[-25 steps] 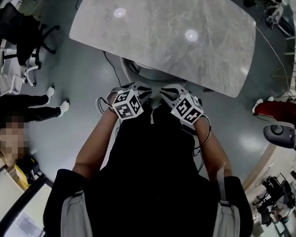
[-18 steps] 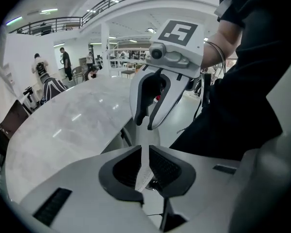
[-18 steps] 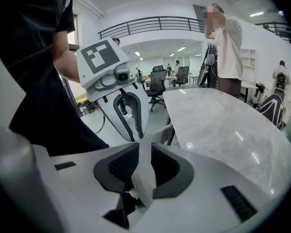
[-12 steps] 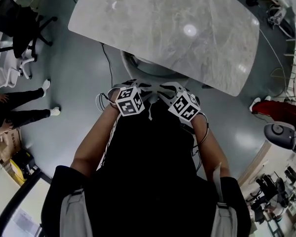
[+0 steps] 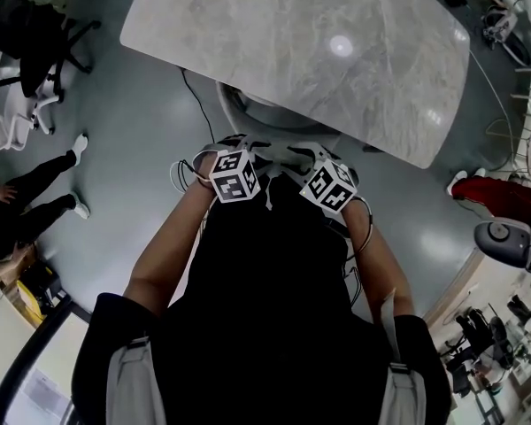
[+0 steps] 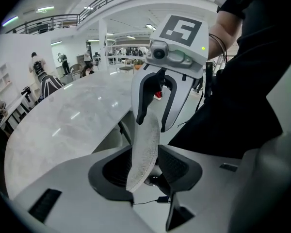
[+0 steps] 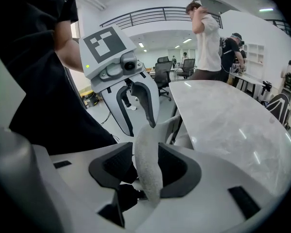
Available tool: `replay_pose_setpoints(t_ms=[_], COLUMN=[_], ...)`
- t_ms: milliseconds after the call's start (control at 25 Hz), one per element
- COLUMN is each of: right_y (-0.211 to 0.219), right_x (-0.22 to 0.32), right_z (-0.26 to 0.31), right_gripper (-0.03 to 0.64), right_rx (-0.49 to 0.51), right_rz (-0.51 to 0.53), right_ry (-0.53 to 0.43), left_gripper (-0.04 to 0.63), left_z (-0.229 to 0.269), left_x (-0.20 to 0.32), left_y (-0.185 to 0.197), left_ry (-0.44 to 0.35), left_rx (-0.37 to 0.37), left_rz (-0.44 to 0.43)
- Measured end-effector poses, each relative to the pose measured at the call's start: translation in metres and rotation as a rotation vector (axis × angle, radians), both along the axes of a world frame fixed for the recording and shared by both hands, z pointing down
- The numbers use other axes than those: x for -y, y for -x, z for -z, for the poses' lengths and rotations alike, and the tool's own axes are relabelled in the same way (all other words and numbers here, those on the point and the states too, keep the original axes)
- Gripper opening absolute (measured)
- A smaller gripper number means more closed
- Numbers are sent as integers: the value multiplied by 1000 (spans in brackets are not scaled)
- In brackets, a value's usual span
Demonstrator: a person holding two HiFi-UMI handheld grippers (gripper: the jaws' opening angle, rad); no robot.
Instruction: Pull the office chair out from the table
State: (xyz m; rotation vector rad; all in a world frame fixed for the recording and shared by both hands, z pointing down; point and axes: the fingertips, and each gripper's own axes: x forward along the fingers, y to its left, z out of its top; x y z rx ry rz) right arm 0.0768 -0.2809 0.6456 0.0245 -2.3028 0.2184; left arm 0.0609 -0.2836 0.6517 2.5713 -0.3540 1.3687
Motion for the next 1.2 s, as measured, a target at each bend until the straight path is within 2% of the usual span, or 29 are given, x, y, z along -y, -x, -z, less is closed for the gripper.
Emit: replay_pose_setpoints(t_ms=[480, 840, 1200], right_y=[-11, -11, -23], right_x=[-4, -6, -5], right_z=[-19, -27, -42], right_gripper=[202, 204, 204], right_rx=[-72, -88, -150], right_rz=[61, 74, 116], right_ry=[-34, -26, -70], left_gripper=[187, 193, 193], left_z=[-19, -35, -47], left_x=[-7, -9, -6], left_y=[-9, -5, -10], left_ry=[-6, -16, -35], left_rx=[57, 104, 157], left_rz=[-62, -78, -104])
